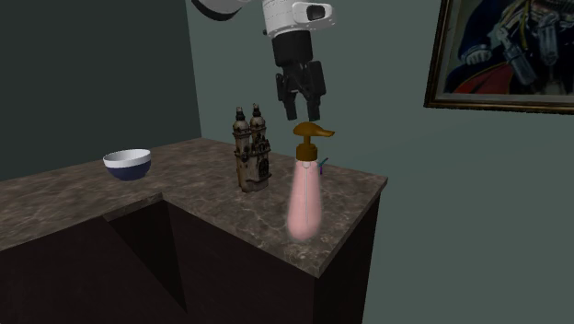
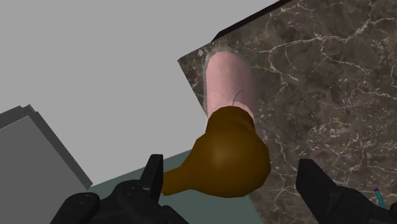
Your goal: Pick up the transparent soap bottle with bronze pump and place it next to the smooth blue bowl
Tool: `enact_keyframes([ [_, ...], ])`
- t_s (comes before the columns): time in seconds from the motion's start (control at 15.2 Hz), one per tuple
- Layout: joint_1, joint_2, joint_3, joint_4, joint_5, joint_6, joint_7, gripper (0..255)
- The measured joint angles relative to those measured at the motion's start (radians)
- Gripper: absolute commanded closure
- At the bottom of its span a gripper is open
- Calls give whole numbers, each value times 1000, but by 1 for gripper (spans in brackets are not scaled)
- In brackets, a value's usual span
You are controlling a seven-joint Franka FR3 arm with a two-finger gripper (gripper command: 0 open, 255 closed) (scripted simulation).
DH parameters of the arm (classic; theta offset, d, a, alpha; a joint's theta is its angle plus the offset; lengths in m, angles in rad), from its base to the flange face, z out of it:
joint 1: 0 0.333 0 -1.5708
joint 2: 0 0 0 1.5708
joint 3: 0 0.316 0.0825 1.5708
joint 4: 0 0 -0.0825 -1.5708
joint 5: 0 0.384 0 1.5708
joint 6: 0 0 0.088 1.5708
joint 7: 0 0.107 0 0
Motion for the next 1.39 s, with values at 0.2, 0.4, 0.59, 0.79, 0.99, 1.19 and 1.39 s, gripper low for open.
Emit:
enact_keyframes([
  [0.2, -2, 22, -2, -14, -3, 36, 3, 0],
  [0.4, -4, 34, -4, -20, -4, 54, 4, 0],
  [0.59, -4, 35, -4, -20, -4, 57, 4, 0],
  [0.79, -4, 36, -4, -20, -4, 57, 4, 255],
  [0.99, -4, 36, -4, -20, -4, 57, 4, 255],
  [1.19, -4, 36, -4, -20, -4, 57, 4, 255],
  [1.39, -4, 36, -4, -20, -4, 57, 4, 255],
])
